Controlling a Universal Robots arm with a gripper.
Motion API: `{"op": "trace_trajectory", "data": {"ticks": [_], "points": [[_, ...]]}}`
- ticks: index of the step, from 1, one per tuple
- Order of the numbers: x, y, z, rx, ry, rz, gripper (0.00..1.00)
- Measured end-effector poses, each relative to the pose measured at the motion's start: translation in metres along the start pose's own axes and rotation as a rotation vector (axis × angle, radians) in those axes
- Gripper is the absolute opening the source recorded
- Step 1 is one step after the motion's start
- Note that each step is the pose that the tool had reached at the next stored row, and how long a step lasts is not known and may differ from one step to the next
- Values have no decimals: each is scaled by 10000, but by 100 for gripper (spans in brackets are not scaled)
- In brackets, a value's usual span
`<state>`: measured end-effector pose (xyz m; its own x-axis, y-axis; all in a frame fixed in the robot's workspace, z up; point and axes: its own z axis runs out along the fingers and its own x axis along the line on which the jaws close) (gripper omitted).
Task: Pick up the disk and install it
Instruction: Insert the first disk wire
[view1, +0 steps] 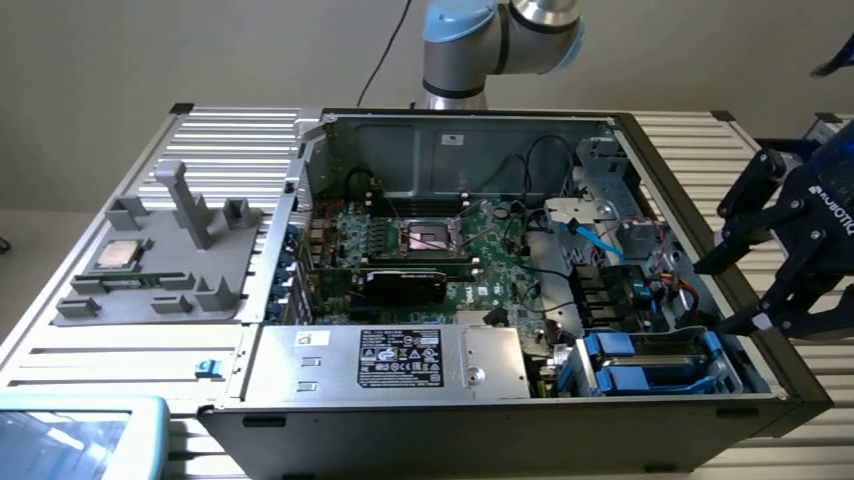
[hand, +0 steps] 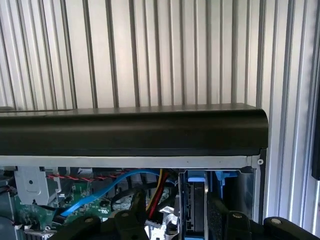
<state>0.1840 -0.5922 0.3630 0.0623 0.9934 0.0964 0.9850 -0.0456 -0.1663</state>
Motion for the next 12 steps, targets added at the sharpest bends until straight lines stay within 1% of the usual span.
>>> {"op": "trace_trajectory", "data": {"ticks": [4,9,12], "points": [[16,2,53,-4,40,76,60],[44,-5,114,-15,63,187,60],[71,-33,150,-19,66,216,60]]}}
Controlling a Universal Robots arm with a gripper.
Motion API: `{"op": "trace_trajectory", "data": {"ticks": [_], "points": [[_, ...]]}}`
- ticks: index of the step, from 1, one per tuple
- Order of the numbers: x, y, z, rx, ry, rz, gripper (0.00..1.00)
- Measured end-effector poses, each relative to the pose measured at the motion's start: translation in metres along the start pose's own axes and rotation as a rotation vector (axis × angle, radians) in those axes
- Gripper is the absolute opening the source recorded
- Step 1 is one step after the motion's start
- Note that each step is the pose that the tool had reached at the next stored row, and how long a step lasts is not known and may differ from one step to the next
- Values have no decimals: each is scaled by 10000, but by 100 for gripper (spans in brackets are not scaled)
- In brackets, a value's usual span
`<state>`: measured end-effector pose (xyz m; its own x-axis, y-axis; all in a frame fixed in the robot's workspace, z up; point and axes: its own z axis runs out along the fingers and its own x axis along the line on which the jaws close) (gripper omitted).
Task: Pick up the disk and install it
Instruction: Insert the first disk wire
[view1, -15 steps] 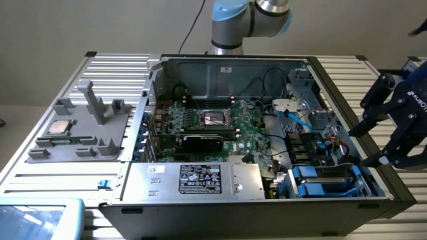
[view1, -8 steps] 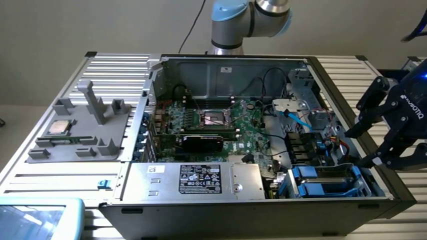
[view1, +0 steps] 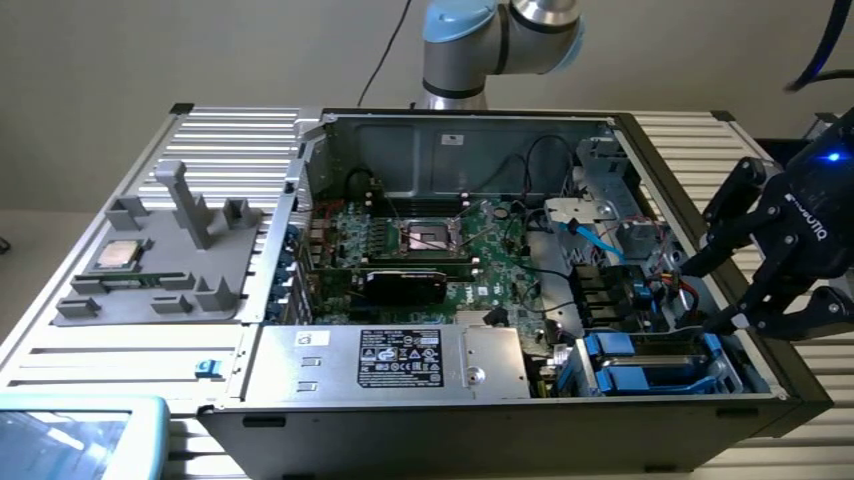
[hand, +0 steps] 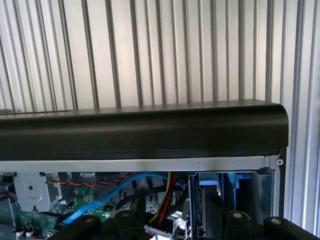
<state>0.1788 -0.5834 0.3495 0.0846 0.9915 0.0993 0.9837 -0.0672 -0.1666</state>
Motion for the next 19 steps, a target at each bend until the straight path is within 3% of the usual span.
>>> {"op": "trace_trajectory", "data": {"ticks": [10,14,19], "points": [[28,-43,35,-2,15,98,60],[29,-43,35,-1,21,132,44],[28,-43,37,-1,26,172,44]]}}
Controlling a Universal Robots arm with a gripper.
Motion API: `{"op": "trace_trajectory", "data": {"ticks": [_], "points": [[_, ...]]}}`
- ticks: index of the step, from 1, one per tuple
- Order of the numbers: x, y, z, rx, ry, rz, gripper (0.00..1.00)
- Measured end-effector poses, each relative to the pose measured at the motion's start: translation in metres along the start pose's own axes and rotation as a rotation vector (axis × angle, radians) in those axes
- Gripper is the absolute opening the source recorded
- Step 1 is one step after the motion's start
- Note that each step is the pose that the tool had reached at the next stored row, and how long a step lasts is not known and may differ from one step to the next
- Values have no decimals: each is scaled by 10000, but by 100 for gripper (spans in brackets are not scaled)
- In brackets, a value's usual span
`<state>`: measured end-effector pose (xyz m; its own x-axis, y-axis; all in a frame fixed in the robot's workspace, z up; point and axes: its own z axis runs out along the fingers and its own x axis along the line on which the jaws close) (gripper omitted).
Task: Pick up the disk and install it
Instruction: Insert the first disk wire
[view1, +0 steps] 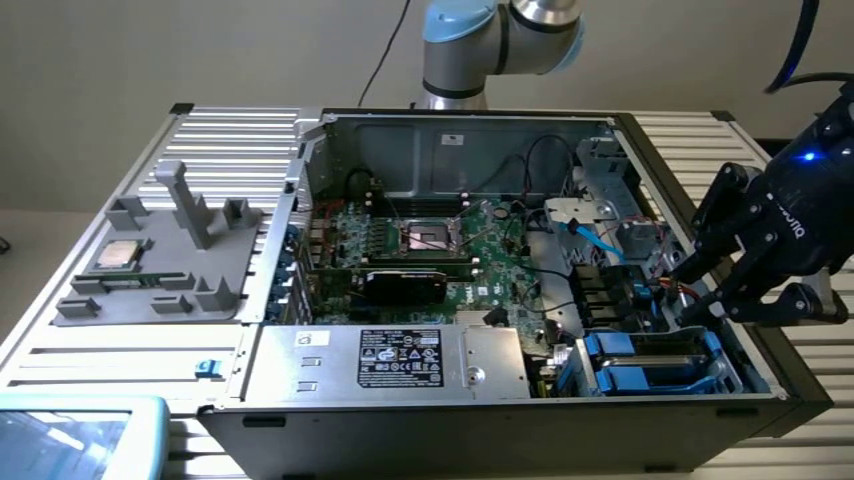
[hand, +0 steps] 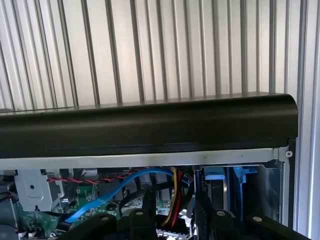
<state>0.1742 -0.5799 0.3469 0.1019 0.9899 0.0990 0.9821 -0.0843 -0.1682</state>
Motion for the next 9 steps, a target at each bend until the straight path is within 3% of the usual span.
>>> {"op": "trace_trajectory", "data": {"ticks": [5,6,9], "points": [[1,1,4,-4,9,45,42],[1,1,5,-5,11,54,35],[2,-1,10,-8,20,89,35]]}}
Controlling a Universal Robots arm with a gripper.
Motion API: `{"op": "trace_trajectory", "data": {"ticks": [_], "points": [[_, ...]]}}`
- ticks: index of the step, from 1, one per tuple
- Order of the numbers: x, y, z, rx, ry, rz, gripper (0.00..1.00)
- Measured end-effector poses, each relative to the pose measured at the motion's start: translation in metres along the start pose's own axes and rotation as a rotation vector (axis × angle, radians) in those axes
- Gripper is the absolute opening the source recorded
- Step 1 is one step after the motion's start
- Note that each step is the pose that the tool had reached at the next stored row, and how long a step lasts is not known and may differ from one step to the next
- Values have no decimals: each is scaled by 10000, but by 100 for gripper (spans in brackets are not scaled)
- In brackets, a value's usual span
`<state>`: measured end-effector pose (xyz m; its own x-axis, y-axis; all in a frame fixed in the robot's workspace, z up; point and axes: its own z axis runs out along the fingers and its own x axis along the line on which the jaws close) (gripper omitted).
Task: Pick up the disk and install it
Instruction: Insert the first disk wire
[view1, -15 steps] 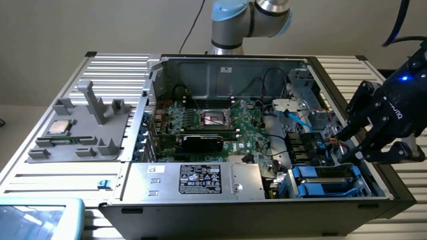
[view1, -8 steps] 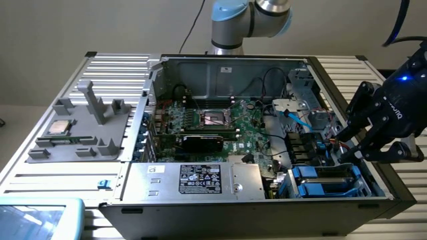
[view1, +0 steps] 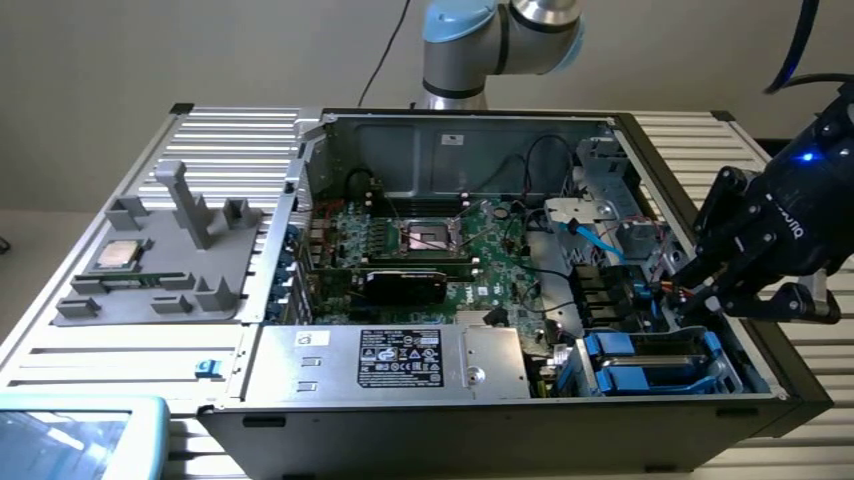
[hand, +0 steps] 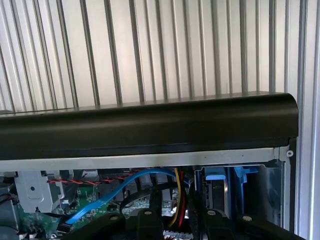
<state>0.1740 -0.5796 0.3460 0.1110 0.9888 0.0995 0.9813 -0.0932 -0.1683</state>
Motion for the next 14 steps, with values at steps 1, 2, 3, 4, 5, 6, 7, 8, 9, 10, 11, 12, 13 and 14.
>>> {"op": "trace_trajectory", "data": {"ticks": [1,2,3,4,5,6,7,8,9,10,11,12,13,14], "points": [[1,-2,2,-1,4,17,35],[1,-3,2,-3,4,32,35],[1,-4,2,-5,5,48,35],[2,-5,3,-7,6,64,35],[2,-5,3,-9,9,78,32],[2,-6,3,-10,11,91,32],[2,-6,4,-11,14,105,25],[2,-6,4,-13,17,119,25],[2,-7,5,-14,20,134,25],[1,-11,6,-15,23,148,25],[2,-17,7,-16,27,157,25],[1,-24,8,-17,27,163,25],[1,-32,5,-19,24,168,25],[0,-38,1,-19,25,170,25]]}}
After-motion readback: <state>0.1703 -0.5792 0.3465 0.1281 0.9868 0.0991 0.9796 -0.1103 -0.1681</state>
